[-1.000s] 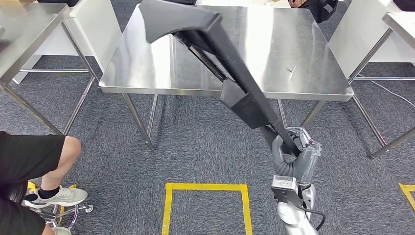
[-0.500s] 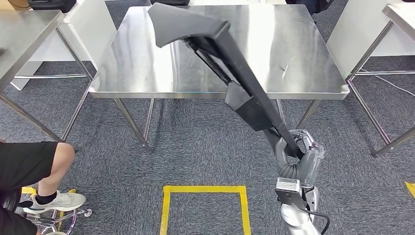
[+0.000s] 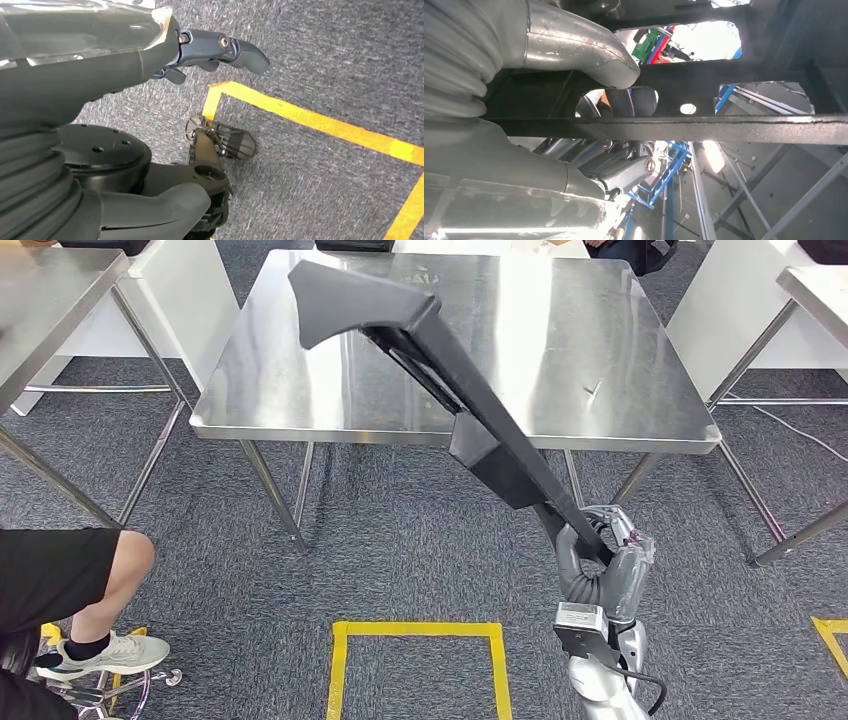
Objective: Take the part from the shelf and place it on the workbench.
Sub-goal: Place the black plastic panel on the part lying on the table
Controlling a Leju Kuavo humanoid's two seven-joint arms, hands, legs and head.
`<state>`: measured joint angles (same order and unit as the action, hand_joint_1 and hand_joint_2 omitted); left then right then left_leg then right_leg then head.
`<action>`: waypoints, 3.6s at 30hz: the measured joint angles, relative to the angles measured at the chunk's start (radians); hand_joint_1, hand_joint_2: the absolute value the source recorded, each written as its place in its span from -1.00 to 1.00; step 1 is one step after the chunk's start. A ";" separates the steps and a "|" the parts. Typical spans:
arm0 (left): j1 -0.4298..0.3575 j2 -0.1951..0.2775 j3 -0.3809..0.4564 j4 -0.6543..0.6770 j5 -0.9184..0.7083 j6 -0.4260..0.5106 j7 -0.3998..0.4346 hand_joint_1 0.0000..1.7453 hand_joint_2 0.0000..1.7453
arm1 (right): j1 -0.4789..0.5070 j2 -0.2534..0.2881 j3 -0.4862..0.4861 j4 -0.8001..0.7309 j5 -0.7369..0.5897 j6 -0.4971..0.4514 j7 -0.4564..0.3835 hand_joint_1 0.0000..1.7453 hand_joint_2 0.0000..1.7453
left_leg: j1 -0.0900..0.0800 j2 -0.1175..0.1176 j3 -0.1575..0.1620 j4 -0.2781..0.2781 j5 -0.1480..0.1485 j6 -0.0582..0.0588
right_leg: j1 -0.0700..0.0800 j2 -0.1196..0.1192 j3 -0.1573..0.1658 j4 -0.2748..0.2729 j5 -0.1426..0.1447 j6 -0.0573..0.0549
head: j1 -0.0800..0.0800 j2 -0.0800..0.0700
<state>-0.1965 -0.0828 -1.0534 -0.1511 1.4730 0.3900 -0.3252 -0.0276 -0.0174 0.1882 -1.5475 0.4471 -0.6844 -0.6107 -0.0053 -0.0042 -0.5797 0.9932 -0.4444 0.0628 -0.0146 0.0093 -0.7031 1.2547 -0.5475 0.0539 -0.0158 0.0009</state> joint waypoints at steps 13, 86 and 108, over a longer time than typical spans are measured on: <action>-0.002 0.000 0.000 0.000 -0.004 0.008 0.001 -1.00 1.00 | -0.016 0.015 0.000 0.007 0.018 0.000 0.009 1.00 1.00 | 0.009 0.000 -0.135 0.281 -0.135 -0.057 | -0.011 -0.005 0.136 -0.254 0.091 -0.036 | -0.004 0.000; 0.002 0.009 0.022 -0.007 -0.002 0.016 0.002 -1.00 1.00 | -0.111 0.023 0.037 0.136 -0.037 0.000 -0.030 1.00 1.00 | 0.011 -0.003 -0.016 0.017 -0.006 -0.007 | 0.001 -0.003 0.164 -0.189 0.020 0.001 | 0.000 0.000; 0.012 0.007 0.035 -0.008 -0.003 0.020 -0.004 -1.00 1.00 | -0.111 0.017 0.049 0.143 -0.041 0.000 -0.024 1.00 1.00 | 0.008 -0.003 -0.126 0.216 -0.104 -0.046 | 0.000 0.002 0.184 -0.253 0.050 -0.051 | -0.001 0.000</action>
<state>-0.1848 -0.0760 -1.0187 -0.1596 1.4698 0.4100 -0.3296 -0.1387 0.0001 0.2376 -1.4044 0.4057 -0.6844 -0.6349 0.0025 -0.0068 -0.7062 1.2087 -0.5485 0.0171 -0.0147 0.0116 -0.5194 1.0021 -0.4978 0.0030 -0.0164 0.0008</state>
